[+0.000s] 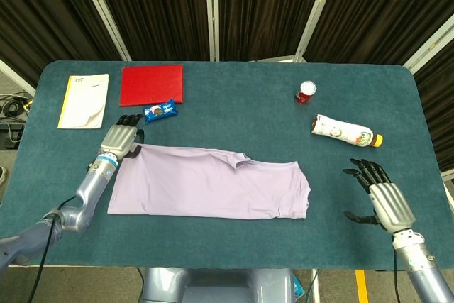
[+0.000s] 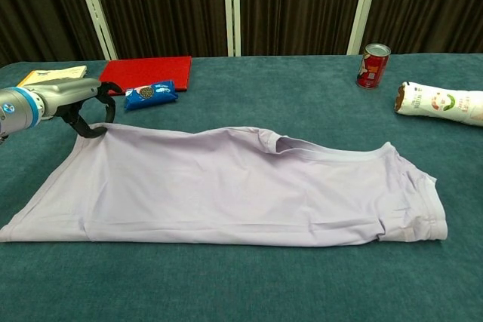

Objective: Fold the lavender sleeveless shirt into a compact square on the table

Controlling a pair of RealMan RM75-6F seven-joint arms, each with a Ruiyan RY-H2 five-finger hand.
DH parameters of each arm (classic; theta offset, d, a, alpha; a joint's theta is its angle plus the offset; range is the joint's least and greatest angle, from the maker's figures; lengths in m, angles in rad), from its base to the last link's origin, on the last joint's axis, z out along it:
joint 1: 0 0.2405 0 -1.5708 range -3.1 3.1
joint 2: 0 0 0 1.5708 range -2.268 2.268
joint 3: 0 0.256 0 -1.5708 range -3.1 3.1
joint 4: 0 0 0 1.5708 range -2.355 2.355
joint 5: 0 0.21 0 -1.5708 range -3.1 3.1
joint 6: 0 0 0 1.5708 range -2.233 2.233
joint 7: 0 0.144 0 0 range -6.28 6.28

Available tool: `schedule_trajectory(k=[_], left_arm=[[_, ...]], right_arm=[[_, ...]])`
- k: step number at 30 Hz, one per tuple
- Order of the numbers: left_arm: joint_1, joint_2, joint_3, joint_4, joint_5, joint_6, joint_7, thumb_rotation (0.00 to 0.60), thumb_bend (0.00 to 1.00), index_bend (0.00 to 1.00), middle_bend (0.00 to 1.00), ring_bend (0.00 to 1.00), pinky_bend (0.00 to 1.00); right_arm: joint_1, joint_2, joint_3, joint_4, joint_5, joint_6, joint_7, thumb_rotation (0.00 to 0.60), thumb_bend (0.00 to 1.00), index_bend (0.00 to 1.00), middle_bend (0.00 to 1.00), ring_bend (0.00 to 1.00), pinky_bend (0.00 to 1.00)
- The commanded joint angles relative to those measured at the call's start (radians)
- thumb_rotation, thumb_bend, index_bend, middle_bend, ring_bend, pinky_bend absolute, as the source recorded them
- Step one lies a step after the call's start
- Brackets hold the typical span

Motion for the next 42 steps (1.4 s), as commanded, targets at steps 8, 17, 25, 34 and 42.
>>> schedule_trajectory(k=[8,17,25,34,42], left_arm=[[-0.025,-0.022,-0.009,0.042,-0.08,-0.06,0.089,0.6,0.22,0.0,0.0,0.0,0.0],[0.043,0.086,0.023,-0.111,0.098,0.098,-0.058,0.6,0.22,0.0,0.0,0.0,0.0],[0.113,0.223,0.117,-0.25,0.242,0.179,-0.125,0.6,0.23,0.3,0.0,0.0,0.0],[0.158,0.26,0.191,-0.236,0.323,0.224,-0.129,0.6,0.23,0.4,0.0,0.0,0.0],[0.23,0.235,0.296,-0.122,0.464,0.334,-0.228,0.6,0.23,0.42,0.0,0.0,0.0]], right_arm=[[0.0,0.0,0.0,0.002,0.002,-0.001,0.001,0.6,0.01,0.23,0.08,0.0,0.0],[-0.002,0.004,-0.002,-0.002,-0.004,0.004,0.004,0.6,0.01,0.23,0.08,0.0,0.0],[-0.003,0.003,-0.006,-0.011,-0.016,0.009,-0.004,0.6,0.01,0.23,0.08,0.0,0.0],[-0.004,0.0,-0.01,-0.016,-0.022,0.011,-0.017,0.6,0.01,0.23,0.08,0.0,0.0],[-0.006,-0.003,-0.009,-0.017,-0.016,0.013,-0.026,0.6,0.01,0.23,0.08,0.0,0.0]])
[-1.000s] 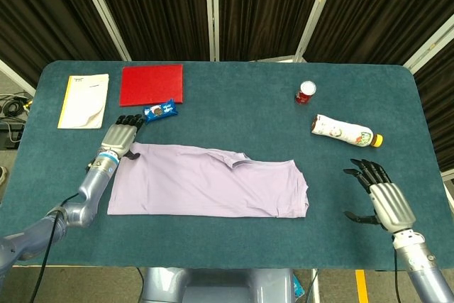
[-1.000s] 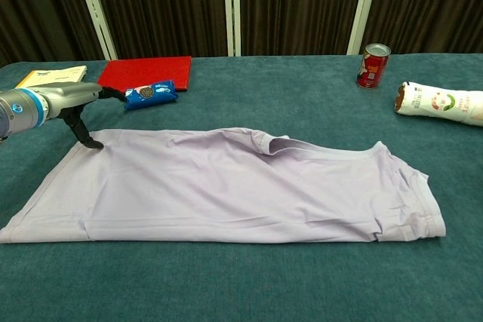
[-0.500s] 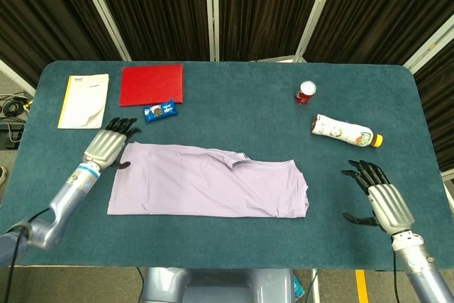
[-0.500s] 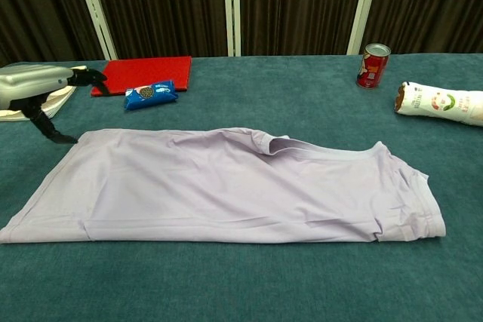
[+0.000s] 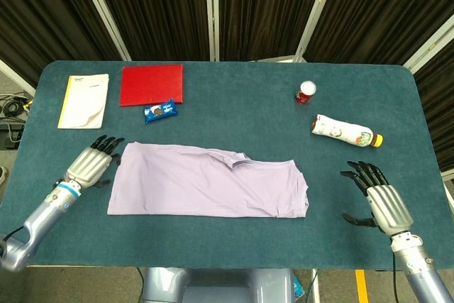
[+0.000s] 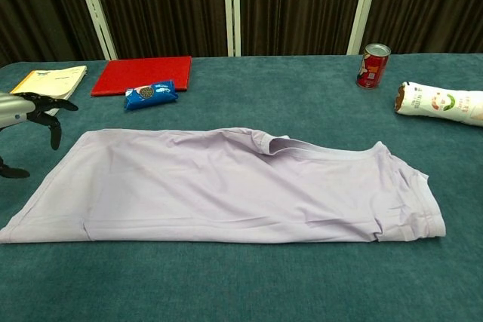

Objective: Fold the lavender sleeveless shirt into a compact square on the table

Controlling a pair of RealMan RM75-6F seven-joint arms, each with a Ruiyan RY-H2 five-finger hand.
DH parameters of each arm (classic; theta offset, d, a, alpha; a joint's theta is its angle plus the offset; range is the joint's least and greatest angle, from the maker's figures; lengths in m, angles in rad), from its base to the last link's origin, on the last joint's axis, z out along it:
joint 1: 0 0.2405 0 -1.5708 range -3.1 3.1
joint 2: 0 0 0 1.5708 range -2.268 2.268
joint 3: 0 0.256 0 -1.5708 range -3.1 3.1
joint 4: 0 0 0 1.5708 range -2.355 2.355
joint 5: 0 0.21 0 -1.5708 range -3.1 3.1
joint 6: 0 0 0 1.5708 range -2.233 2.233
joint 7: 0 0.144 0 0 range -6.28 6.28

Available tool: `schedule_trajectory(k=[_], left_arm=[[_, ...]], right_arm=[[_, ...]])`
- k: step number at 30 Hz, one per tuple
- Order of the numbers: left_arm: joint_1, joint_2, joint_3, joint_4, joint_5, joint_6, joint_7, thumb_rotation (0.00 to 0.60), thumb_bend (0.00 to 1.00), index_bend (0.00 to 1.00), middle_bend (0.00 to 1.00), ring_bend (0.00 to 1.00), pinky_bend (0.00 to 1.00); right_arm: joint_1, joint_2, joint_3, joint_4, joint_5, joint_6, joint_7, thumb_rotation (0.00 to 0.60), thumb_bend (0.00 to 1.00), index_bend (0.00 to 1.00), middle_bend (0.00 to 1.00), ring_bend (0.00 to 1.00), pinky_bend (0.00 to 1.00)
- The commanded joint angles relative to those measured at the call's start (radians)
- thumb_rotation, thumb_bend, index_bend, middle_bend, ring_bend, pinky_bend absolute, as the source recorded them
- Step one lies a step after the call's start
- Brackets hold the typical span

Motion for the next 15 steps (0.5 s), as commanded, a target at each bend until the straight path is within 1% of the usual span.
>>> schedule_trajectory(k=[1,3,7,15], left_arm=[[0.045,-0.029,0.051,0.083,0.059,0.058,-0.075,0.6,0.23,0.42,0.0,0.0,0.0],[0.062,-0.051,0.066,0.139,0.086,0.091,-0.113,0.6,0.23,0.42,0.0,0.0,0.0],[0.075,-0.079,0.075,0.216,0.113,0.127,-0.149,0.6,0.23,0.42,0.0,0.0,0.0],[0.09,-0.138,0.073,0.308,0.13,0.161,-0.195,0.6,0.23,0.42,0.0,0.0,0.0]], right_arm=[[0.0,-0.001,0.0,0.0,0.001,0.0,-0.002,0.6,0.01,0.23,0.08,0.0,0.0],[0.0,-0.003,-0.001,0.001,0.002,-0.003,-0.004,0.6,0.01,0.23,0.08,0.0,0.0],[0.002,-0.005,-0.001,0.003,0.004,-0.008,-0.006,0.6,0.01,0.23,0.08,0.0,0.0],[0.002,-0.007,-0.001,0.004,0.007,-0.009,-0.008,0.6,0.01,0.23,0.08,0.0,0.0]])
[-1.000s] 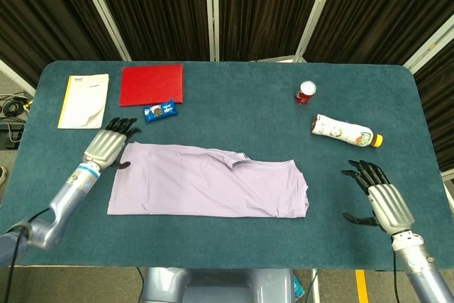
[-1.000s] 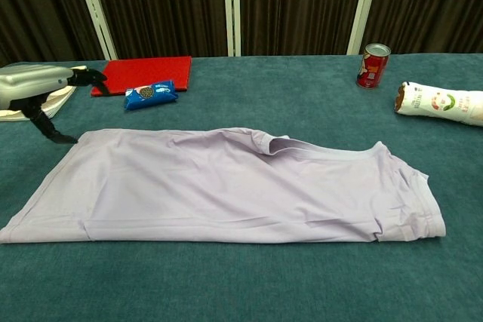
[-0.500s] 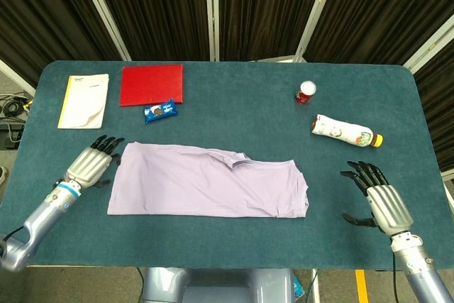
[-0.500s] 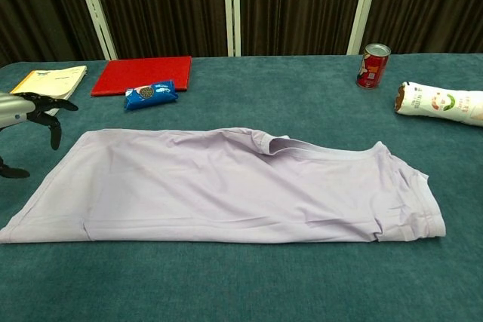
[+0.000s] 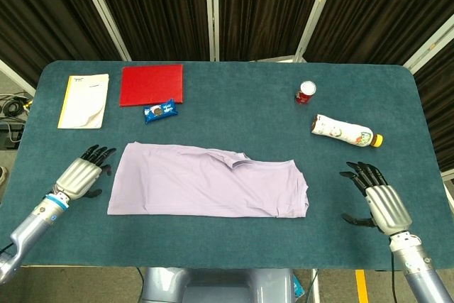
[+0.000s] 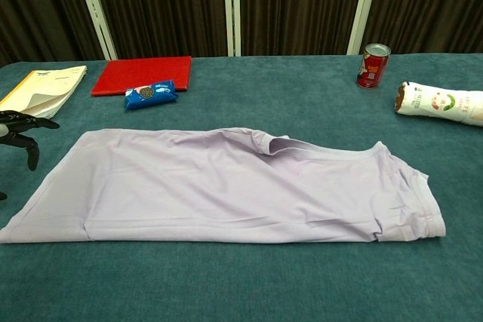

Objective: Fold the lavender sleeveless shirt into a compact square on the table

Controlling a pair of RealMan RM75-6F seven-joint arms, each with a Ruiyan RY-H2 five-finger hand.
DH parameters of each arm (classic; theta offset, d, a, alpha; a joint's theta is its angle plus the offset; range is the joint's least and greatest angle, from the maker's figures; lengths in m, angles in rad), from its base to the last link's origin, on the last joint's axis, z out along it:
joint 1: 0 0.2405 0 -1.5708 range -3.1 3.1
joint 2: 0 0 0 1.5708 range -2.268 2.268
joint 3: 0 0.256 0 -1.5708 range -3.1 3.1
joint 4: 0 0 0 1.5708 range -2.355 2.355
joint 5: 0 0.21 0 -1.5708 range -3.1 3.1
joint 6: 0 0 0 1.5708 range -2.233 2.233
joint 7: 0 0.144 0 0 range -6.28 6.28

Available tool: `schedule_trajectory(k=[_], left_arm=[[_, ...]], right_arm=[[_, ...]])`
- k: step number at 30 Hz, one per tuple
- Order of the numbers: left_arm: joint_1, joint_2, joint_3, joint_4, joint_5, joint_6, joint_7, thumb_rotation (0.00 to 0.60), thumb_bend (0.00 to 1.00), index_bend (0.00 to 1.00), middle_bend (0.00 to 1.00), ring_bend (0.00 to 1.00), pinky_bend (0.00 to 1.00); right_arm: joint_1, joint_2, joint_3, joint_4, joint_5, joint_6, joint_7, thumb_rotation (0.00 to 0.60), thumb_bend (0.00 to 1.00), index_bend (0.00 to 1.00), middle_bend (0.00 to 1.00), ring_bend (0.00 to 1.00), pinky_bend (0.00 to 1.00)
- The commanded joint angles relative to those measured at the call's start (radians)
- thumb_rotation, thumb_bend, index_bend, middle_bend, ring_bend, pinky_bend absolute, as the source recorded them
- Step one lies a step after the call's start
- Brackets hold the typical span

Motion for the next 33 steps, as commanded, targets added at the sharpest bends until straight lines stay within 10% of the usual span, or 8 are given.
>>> schedule_trajectory(k=[1,33], left_arm=[[0.008,-0.033,-0.004,0.038,0.005,0.015,-0.016,0.6,0.23,0.42,0.0,0.0,0.0],[-0.011,-0.139,-0.001,0.147,0.038,0.02,-0.045,0.6,0.23,0.35,0.0,0.0,0.0]], right_arm=[[0.0,0.0,0.0,0.0,0.0,0.0,-0.001,0.6,0.01,0.23,0.08,0.0,0.0],[-0.005,0.005,-0.002,-0.01,-0.008,0.01,-0.008,0.6,0.01,0.24,0.08,0.0,0.0]])
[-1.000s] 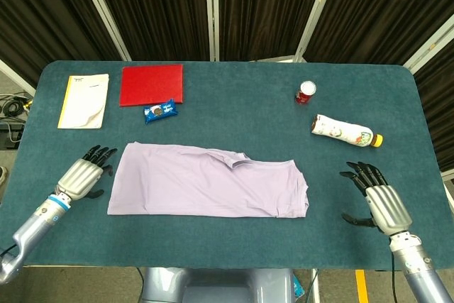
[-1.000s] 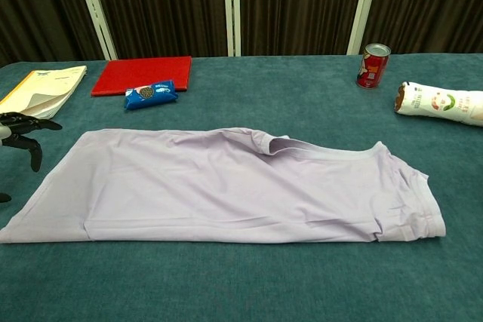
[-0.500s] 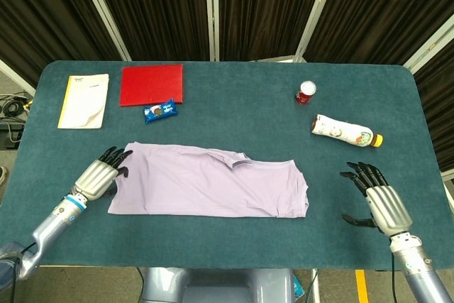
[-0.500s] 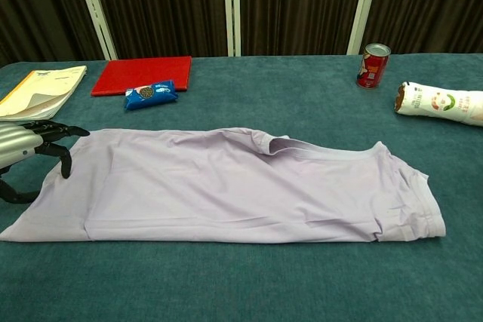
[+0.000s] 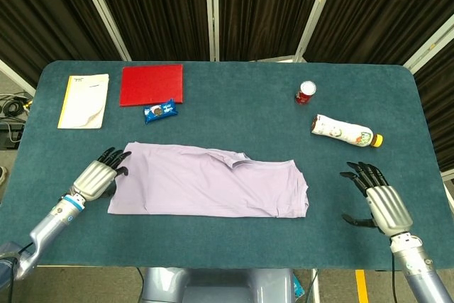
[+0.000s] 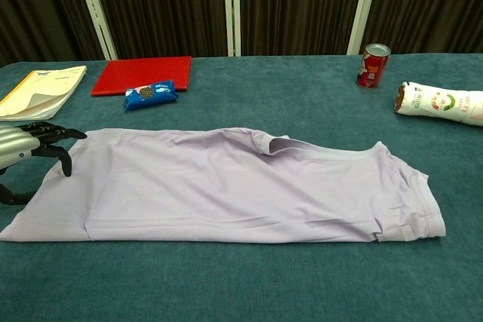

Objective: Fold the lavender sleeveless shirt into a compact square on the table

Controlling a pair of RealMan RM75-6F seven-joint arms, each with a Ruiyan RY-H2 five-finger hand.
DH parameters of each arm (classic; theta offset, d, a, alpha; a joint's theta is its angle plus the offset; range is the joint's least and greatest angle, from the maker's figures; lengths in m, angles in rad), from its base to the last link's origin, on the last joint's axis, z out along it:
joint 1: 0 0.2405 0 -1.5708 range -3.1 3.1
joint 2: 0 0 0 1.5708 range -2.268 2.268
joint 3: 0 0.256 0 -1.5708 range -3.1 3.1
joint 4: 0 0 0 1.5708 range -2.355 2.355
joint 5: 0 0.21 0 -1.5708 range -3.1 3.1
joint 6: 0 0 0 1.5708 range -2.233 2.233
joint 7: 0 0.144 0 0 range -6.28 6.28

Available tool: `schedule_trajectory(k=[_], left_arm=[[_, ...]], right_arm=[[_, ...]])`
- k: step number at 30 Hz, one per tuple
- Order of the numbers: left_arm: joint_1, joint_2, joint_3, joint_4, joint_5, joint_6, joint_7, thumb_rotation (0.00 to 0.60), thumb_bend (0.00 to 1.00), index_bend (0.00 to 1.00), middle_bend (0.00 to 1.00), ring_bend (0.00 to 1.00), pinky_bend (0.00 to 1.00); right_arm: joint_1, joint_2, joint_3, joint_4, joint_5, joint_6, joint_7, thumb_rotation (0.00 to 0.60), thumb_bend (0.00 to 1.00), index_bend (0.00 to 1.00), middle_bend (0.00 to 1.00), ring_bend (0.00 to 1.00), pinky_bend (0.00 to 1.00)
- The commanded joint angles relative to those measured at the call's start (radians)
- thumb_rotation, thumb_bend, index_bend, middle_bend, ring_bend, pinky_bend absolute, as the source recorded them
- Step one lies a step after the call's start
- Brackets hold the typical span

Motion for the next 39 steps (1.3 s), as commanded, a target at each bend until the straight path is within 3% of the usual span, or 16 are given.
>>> schedule_trajectory(k=[1,22,33,39], left_arm=[[-0.003,-0.007,-0.001,0.002,0.003,0.002,0.0,0.6,0.23,0.35,0.0,0.0,0.0],[-0.048,-0.02,-0.004,-0.051,0.011,-0.044,0.059,0.6,0.38,0.39,0.0,0.0,0.0],[-0.053,-0.009,-0.006,-0.071,0.0,-0.06,0.063,0.6,0.57,0.46,0.0,0.0,0.0],[-0.057,-0.004,-0.006,-0.08,0.003,-0.055,0.059,0.6,0.58,0.47,0.0,0.0,0.0]], right_arm=[[0.0,0.0,0.0,-0.001,-0.001,0.0,-0.002,0.6,0.01,0.24,0.08,0.0,0.0],[-0.003,0.002,-0.001,-0.01,-0.002,0.004,-0.007,0.6,0.01,0.25,0.08,0.0,0.0],[-0.002,0.002,-0.001,-0.008,-0.004,0.003,-0.005,0.6,0.01,0.25,0.08,0.0,0.0],[-0.002,0.002,-0.001,-0.008,-0.003,0.003,-0.006,0.6,0.01,0.25,0.08,0.0,0.0]])
